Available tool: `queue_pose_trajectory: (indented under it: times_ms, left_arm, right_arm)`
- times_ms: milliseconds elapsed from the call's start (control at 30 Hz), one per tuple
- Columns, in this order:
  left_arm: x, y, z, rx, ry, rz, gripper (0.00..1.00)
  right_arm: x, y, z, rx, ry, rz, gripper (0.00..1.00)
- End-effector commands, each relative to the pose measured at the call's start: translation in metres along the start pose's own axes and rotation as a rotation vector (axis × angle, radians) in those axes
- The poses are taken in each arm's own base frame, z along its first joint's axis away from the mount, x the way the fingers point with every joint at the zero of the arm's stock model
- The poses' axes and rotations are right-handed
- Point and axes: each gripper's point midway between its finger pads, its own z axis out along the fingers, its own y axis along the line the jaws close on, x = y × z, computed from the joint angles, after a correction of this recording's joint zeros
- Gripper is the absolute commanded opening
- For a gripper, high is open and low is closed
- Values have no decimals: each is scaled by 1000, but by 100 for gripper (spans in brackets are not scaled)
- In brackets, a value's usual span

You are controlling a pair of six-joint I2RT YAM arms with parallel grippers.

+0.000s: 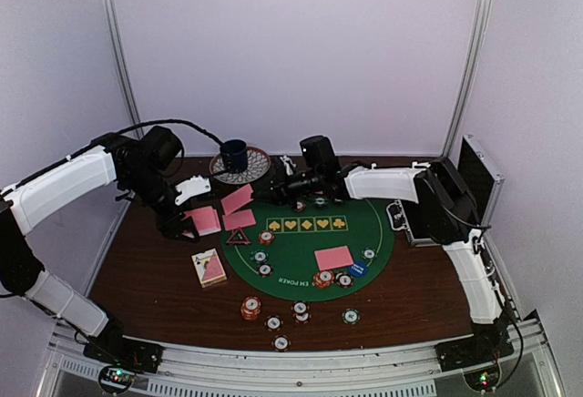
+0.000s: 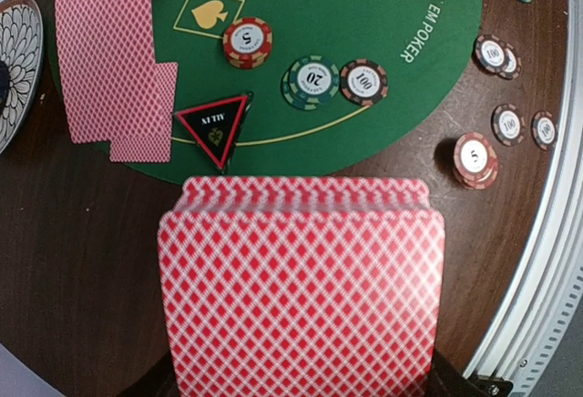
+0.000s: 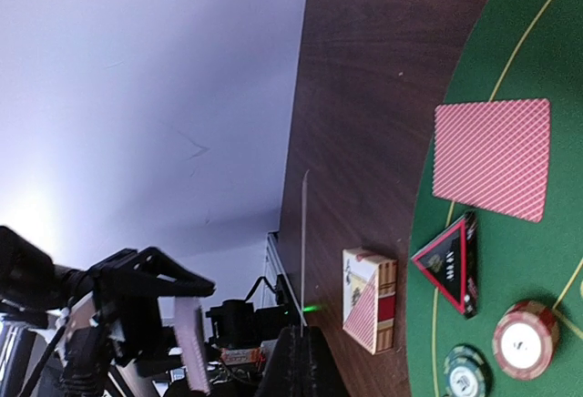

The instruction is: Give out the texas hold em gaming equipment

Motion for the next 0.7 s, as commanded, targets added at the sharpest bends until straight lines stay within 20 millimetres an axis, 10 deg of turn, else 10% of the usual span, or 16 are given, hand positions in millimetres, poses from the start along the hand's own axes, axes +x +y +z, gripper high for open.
queue_pose_trajectory:
  times_ms: [0,467,667]
  left_arm:
    - [-3,-2,-10,-11,-31,16,0]
    - [-5,-4,-11,1,-43,23,0]
    - [-5,-5,-10,7,-44,22,0]
  right_arm:
    - [-16,-45,14,133,-28,-18,0]
    - [-50,-94,46,211,-120,-14,0]
    - [-48,-90,42,250,-126,-57,29]
